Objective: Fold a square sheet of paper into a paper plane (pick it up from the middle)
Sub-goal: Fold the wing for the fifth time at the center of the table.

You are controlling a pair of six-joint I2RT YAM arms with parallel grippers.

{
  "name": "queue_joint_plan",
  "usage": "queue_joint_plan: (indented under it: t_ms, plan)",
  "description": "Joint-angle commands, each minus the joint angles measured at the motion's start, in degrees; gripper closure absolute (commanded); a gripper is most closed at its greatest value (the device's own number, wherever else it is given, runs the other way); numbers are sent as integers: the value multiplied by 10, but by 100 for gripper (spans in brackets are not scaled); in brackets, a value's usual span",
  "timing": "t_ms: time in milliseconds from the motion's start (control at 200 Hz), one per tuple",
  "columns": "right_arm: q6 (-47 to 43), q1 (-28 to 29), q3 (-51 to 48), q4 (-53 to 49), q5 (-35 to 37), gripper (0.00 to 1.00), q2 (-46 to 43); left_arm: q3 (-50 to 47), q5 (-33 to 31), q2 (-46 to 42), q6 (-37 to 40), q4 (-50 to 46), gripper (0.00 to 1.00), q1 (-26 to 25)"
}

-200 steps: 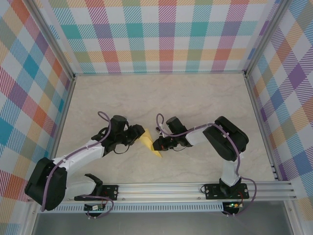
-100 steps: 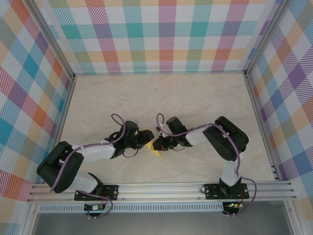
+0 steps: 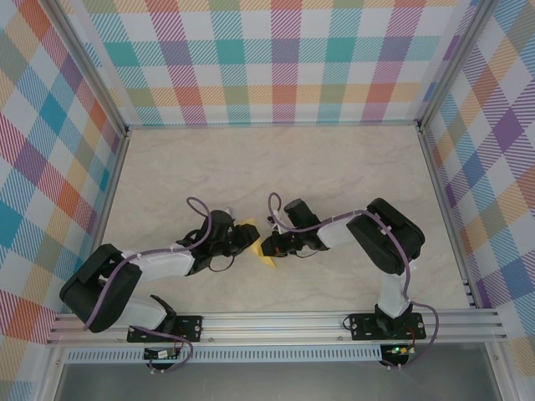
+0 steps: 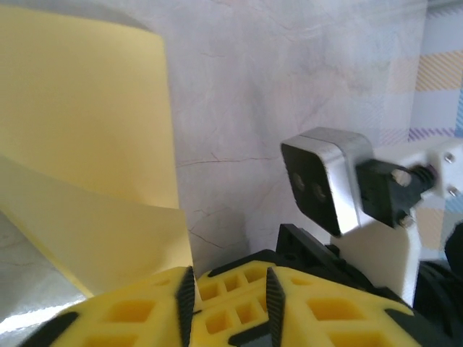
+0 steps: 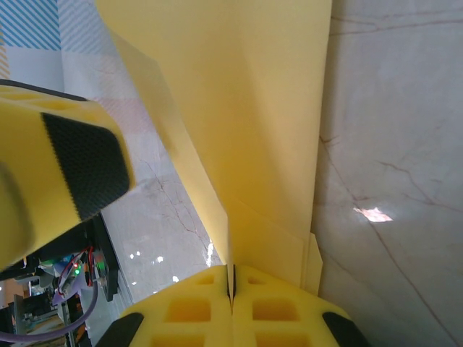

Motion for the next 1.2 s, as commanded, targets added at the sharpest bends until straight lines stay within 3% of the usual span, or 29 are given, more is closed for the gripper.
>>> queue_joint_plan:
  t_ms: [0, 315, 815, 1195]
  plan:
    - [-8, 5, -14, -77, 49, 100, 46, 4, -5, 13, -8, 28, 97, -6]
    - [-10, 4, -12, -82, 50, 100, 43, -2, -26, -13, -15, -26, 100, -5]
    - [-7, 4, -14, -82, 53, 100, 50, 4, -5, 41, -7, 9, 100, -5]
    - [-23, 4, 8, -117, 39, 98, 29, 31, -21, 113, -4, -60, 100, -4]
